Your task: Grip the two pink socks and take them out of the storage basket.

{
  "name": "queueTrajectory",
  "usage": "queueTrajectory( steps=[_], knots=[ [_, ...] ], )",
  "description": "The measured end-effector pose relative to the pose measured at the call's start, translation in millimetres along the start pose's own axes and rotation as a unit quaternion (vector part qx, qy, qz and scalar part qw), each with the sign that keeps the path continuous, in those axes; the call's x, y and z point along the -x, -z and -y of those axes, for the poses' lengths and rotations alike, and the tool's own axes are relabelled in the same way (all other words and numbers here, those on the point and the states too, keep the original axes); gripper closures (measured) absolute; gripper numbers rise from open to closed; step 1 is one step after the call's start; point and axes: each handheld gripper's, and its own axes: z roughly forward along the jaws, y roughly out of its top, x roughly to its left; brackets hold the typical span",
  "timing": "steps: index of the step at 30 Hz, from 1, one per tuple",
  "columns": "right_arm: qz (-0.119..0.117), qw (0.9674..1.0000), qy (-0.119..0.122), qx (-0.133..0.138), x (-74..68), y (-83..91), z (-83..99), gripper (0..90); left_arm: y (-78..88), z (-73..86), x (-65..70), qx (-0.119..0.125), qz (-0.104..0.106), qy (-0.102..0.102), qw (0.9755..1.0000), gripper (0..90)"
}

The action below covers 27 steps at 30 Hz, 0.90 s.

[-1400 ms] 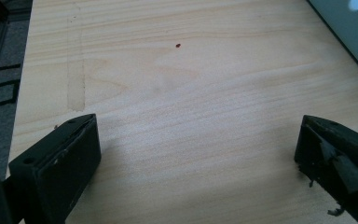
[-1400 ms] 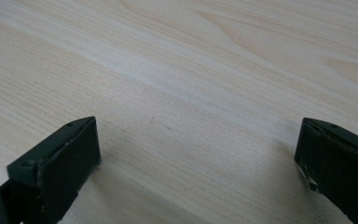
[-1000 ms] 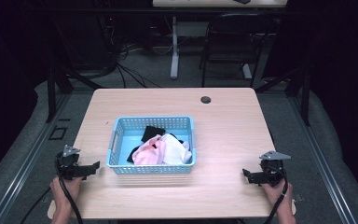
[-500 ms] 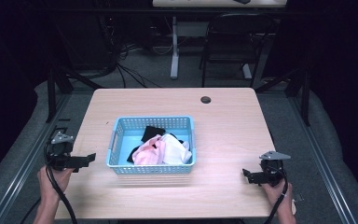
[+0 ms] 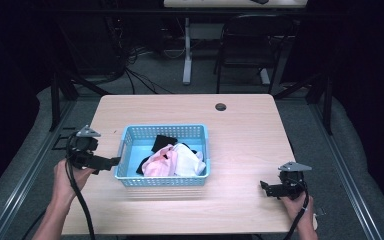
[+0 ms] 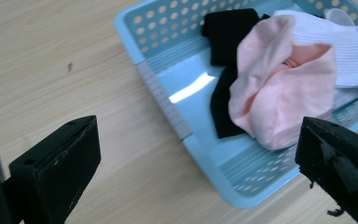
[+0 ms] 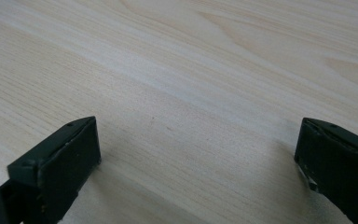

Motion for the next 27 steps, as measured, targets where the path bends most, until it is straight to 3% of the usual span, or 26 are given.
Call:
queueTrajectory(
  steps=[5, 8, 13, 16, 21, 24, 25, 27],
  knots=[
    [-0.001, 1.0000, -0.001, 0.001, -0.1, -0.2, 0.0, 0.0, -15.8, -22.7, 15.4, -0.005, 0.013, -0.023, 0.9996, 0.1],
    [0.000, 1.0000, -0.001, 0.001, 0.0, -0.2, 0.0, 0.0, -30.7, -33.4, 24.0, -0.023, 0.025, -0.041, 0.9986, 0.1],
    [0.000, 1.0000, -0.001, 0.001, -0.1, -0.1, 0.0, 0.0, -54.4, -45.8, 33.5, -0.053, 0.050, -0.052, 0.9960, 0.1],
    [-0.001, 1.0000, -0.001, 0.001, -0.2, -0.1, 0.0, 0.0, -66.8, -51.6, 38.0, -0.076, 0.055, -0.063, 0.9936, 0.0],
    [0.000, 1.0000, -0.001, 0.001, -0.1, -0.1, 0.0, 0.0, -85.2, -59.7, 42.3, -0.100, 0.061, -0.065, 0.9910, 1.0],
    [-0.001, 1.0000, -0.001, 0.002, -0.2, -0.1, 0.1, 0.0, -96.7, -63.5, 47.7, -0.116, 0.070, -0.073, 0.9880, 11.3],
    [-0.001, 1.0000, -0.001, 0.002, -0.2, -0.1, 0.1, 0.0, -96.7, -63.5, 47.7, -0.116, 0.070, -0.073, 0.9880, 14.2],
    [-0.001, 1.0000, 0.000, 0.001, -0.1, 0.0, 0.1, 0.0, -100.6, -65.3, 50.2, -0.124, 0.077, -0.077, 0.9863, 16.2]
  ],
)
